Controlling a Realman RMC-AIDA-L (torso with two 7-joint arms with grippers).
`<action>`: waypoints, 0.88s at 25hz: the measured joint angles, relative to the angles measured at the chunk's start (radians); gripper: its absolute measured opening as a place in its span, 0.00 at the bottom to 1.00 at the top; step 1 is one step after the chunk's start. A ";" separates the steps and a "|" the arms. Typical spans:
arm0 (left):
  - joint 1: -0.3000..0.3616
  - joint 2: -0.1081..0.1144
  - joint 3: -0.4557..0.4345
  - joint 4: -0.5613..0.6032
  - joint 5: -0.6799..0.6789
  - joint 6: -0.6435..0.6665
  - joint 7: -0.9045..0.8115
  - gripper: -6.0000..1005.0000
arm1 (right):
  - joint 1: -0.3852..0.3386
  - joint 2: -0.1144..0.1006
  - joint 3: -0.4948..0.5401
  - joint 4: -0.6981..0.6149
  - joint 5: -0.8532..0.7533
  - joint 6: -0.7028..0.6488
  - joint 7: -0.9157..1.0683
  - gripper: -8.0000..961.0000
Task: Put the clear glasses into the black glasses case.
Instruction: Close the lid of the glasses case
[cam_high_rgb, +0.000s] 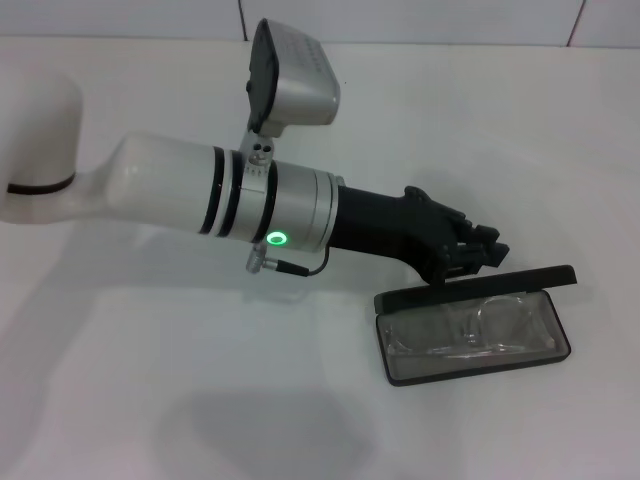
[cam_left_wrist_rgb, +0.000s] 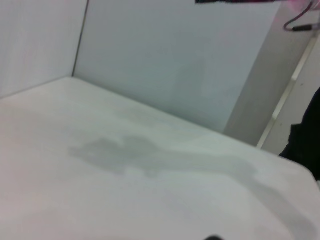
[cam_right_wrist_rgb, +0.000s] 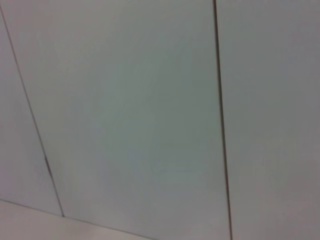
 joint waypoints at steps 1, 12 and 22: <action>0.000 0.000 0.009 -0.001 -0.004 -0.007 0.000 0.19 | 0.004 -0.001 -0.004 0.015 0.000 0.001 -0.003 0.10; 0.009 -0.003 0.128 -0.007 -0.072 -0.084 0.000 0.19 | 0.013 -0.002 -0.006 0.083 0.002 0.010 -0.036 0.11; 0.010 -0.003 0.220 -0.002 -0.095 -0.093 0.013 0.19 | 0.019 -0.001 -0.007 0.127 0.003 0.011 -0.063 0.13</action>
